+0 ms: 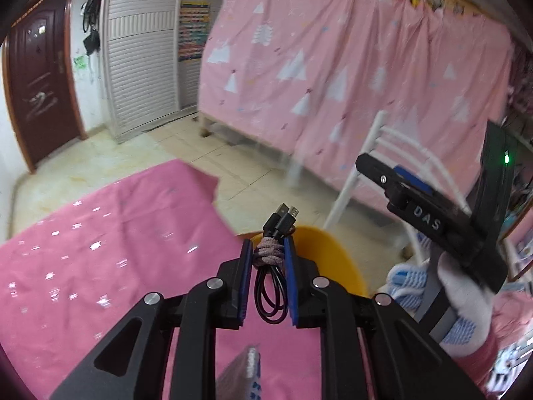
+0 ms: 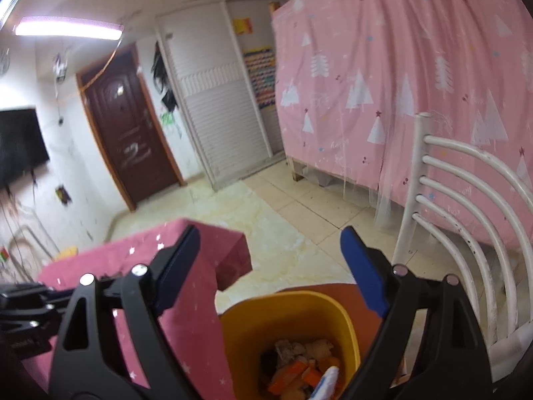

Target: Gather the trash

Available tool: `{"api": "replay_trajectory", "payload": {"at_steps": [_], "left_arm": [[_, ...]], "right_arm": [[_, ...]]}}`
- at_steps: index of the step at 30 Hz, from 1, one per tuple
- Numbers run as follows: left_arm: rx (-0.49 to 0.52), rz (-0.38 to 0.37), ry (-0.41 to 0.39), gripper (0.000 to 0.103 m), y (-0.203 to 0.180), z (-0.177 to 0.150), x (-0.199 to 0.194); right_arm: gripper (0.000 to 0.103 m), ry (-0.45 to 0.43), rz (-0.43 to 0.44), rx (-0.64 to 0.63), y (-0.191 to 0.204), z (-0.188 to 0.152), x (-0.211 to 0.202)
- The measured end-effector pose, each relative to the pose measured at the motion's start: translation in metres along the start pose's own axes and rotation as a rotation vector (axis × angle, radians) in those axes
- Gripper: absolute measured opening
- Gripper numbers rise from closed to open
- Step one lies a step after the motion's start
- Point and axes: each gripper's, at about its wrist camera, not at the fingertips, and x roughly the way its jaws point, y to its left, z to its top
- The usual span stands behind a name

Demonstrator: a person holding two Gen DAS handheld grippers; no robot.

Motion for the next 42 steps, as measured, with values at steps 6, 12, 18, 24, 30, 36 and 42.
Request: {"api": "replay_trajectory", "payload": {"at_steps": [6, 12, 18, 24, 30, 36, 42], "left_arm": [[-0.056, -0.159, -0.027, 0.011, -0.018, 0.010, 0.021], [-0.101, -0.203, -0.026, 0.071, -0.018, 0.011, 0.032], [-0.076, -0.155, -0.044, 0.071, -0.012, 0.006, 0.023], [-0.088, -0.127, -0.080, 0.071, 0.004, 0.003, 0.000], [-0.119, -0.074, -0.119, 0.071, 0.029, -0.006, -0.024], [-0.183, 0.076, -0.175, 0.072, 0.068, -0.022, -0.054], [-0.262, 0.336, -0.237, 0.073, 0.114, -0.042, -0.086]], "right_arm": [[0.083, -0.048, -0.006, 0.054, -0.015, 0.004, -0.011], [0.083, -0.074, -0.010, 0.067, -0.015, 0.005, -0.014], [0.083, -0.065, 0.002, 0.059, -0.009, 0.004, -0.011], [0.086, -0.057, 0.021, 0.027, 0.008, 0.000, -0.010], [0.087, -0.031, 0.065, -0.024, 0.039, -0.008, -0.005], [0.093, -0.005, 0.161, -0.103, 0.090, -0.019, 0.000], [0.097, 0.028, 0.254, -0.150, 0.139, -0.029, 0.009]]}}
